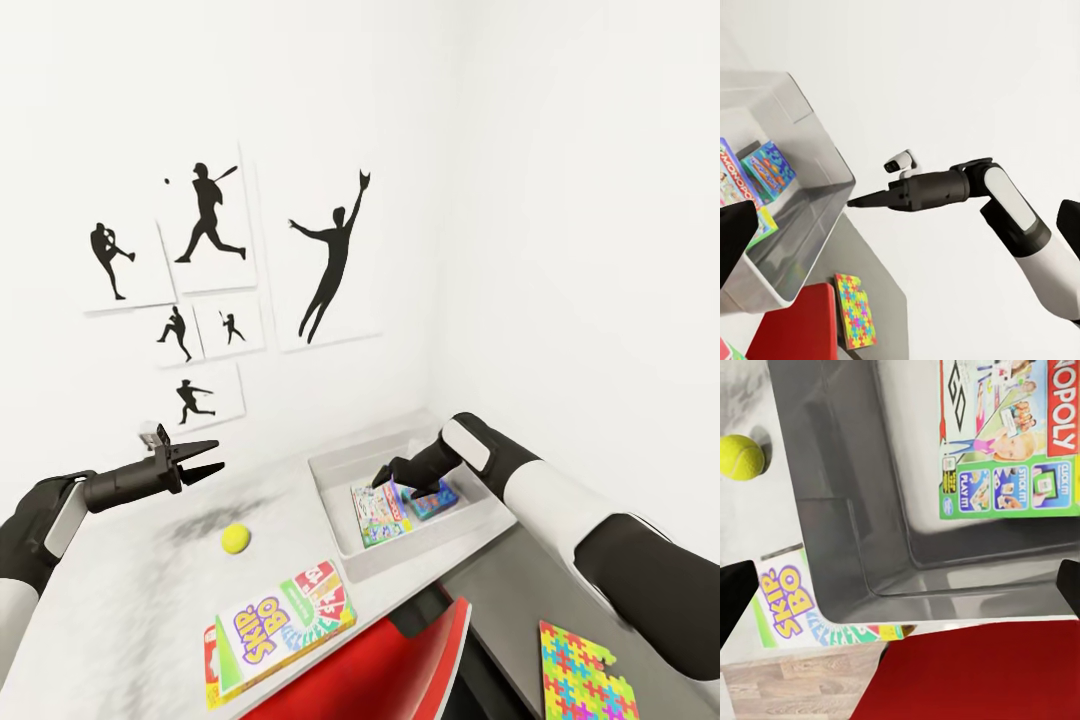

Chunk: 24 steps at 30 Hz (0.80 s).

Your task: Put all the toys in the child's room - the three board games (two on the bed and one on the table), the two jigsaw puzzles on the table, and the tennis ball on the table - inside the toy box on the table in the child's room.

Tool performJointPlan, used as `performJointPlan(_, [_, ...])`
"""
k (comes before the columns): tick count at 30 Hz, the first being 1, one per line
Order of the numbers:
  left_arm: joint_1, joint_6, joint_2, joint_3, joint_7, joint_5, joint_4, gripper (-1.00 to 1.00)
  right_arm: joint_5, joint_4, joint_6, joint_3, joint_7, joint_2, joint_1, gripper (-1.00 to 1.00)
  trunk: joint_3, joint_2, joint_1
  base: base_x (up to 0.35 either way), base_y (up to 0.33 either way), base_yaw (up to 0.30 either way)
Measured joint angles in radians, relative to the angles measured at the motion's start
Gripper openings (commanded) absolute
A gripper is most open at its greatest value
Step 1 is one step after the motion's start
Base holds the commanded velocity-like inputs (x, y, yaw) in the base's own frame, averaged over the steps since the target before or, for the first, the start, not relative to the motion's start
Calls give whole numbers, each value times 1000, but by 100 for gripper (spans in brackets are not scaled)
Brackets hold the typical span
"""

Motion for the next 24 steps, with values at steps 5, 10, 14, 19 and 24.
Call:
performJointPlan(5, [0,-1,0,0,0,-1,0,100,0,0,0,-21,0,-2,1,100,8,0,0,0,0,0])
performJointPlan(10, [0,-1,0,-1,0,-1,0,100,2,0,0,-37,0,-2,1,100,17,0,0,0,0,0])
performJointPlan(14, [0,-1,0,-1,0,-1,0,100,2,0,0,-39,0,-2,1,100,23,0,0,0,0,0])
performJointPlan(19, [0,-1,0,-2,0,-1,0,100,2,0,0,-40,0,-2,2,100,31,0,0,0,0,0])
performJointPlan(24, [0,-1,0,-1,0,-1,0,100,2,0,0,-40,0,-2,3,100,40,0,0,0,0,0])
